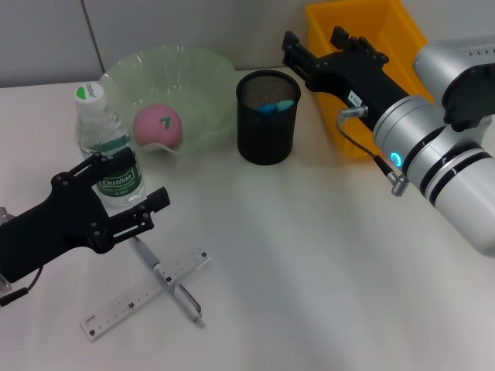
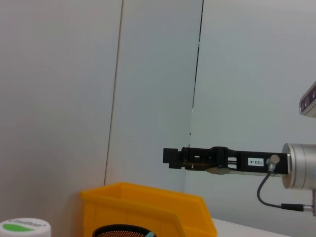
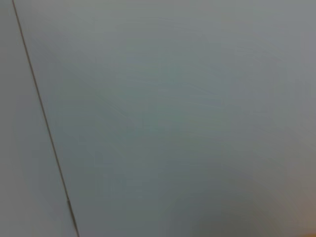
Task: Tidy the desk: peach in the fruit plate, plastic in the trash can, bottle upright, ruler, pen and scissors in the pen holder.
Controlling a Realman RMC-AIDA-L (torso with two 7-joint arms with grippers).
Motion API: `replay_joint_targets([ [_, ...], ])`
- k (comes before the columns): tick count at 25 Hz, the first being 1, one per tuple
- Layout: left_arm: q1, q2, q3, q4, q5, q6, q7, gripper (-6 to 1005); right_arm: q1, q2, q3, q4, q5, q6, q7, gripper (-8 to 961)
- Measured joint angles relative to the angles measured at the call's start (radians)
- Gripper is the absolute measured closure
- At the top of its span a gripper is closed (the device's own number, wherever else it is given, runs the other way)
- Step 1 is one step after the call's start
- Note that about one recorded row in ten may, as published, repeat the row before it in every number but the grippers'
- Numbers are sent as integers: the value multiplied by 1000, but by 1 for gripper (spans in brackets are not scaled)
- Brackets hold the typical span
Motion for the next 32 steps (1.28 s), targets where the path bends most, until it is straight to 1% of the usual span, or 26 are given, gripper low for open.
replay_joint_targets([
  [5,0,0,0,3,0,0,0,161,-33,5,25,-93,5,-101,0,173],
  [9,-1,0,0,5,0,-3,0,161,-42,4,72,-192,7,-231,0,174],
  [12,-3,0,0,11,0,-6,-3,161,-37,-2,123,-264,9,-356,0,175],
  [13,-3,1,0,18,0,-8,-7,161,-24,-8,160,-307,10,-441,0,175],
  [14,-3,1,0,18,0,-8,-7,162,-24,-8,160,-307,10,-441,0,176],
  [17,-3,1,-1,21,-3,-9,-8,162,3,-19,216,-362,17,-572,0,177],
  [18,-4,1,-1,22,-5,-9,-9,162,26,-25,267,-396,47,-675,-11,177],
  [19,-4,1,-1,22,-5,-9,-9,162,26,-25,267,-396,47,-675,-11,177],
  [21,-6,2,-2,22,-6,-10,-9,162,48,-27,325,-417,113,-782,-48,177],
  [24,-8,2,-3,23,-7,-11,-9,162,89,-22,449,-423,285,-979,-184,176],
  [27,-9,1,-3,24,-7,-12,-9,162,128,-3,589,-393,434,-1174,-330,176],
  [29,-9,1,-7,24,-8,-13,-9,162,148,7,675,-361,500,-1296,-406,176],
  [32,-8,-1,-13,24,-8,-13,-10,162,172,4,789,-293,590,-1499,-535,177],
])
